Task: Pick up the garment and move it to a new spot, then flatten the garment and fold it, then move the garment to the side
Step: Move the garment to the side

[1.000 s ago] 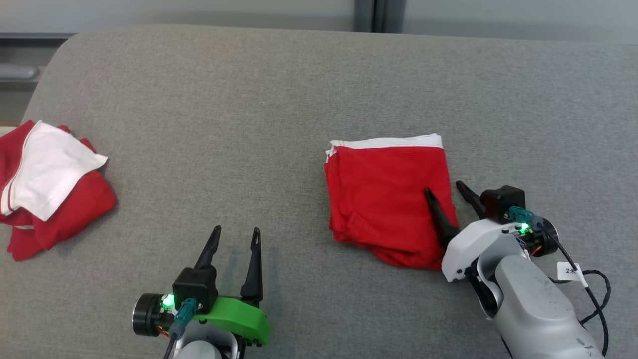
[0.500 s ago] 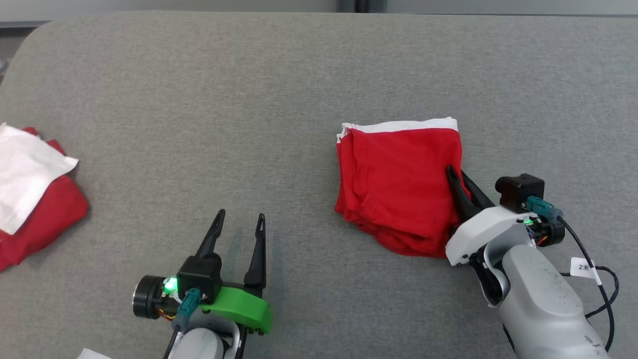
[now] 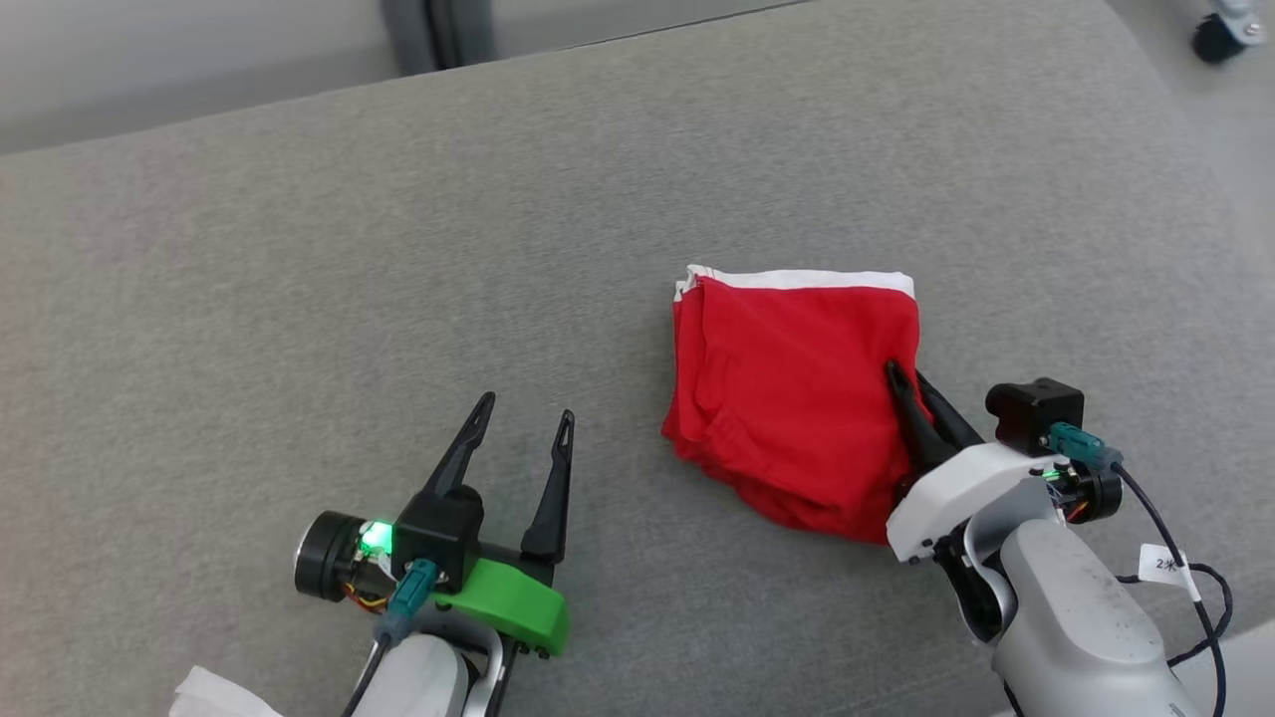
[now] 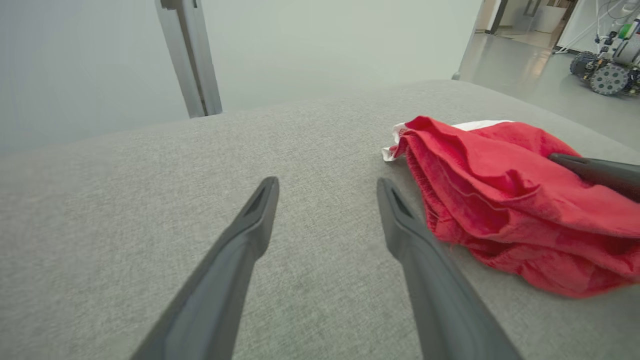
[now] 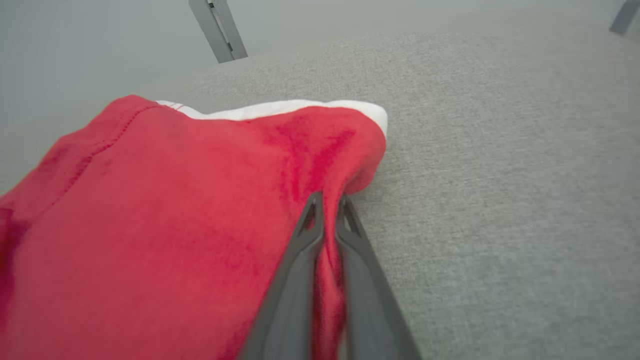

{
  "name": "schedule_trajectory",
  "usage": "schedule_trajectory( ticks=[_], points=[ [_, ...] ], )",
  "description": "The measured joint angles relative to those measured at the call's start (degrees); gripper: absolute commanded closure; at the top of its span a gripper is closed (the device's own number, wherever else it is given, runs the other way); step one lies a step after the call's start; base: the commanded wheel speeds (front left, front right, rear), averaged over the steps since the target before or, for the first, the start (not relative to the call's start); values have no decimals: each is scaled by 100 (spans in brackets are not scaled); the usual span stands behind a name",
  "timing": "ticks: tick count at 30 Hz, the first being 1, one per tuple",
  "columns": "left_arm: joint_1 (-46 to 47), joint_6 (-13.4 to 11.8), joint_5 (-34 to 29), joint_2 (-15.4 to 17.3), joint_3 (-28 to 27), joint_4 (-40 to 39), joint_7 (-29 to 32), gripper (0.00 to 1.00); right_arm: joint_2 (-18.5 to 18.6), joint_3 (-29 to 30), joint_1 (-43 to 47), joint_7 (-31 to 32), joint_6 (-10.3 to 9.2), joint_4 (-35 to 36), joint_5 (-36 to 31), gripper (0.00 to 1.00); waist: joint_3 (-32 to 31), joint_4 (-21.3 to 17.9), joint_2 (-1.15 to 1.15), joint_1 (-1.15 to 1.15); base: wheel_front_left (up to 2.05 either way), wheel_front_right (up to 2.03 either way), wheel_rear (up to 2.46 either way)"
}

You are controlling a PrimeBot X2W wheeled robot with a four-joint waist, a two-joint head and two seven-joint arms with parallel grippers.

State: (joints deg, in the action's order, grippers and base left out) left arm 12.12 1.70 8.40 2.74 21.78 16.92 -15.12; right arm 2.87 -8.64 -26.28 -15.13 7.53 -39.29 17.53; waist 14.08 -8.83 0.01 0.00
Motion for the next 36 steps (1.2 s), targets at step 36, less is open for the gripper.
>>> schedule_trajectory(
  ticks=[36],
  points=[
    [728,449,-645,58,140,-124,0,0,1339,1043,-2513,5,1,-1209,-1904,100,1084,-1049,0,0,0,0,0]
  ],
)
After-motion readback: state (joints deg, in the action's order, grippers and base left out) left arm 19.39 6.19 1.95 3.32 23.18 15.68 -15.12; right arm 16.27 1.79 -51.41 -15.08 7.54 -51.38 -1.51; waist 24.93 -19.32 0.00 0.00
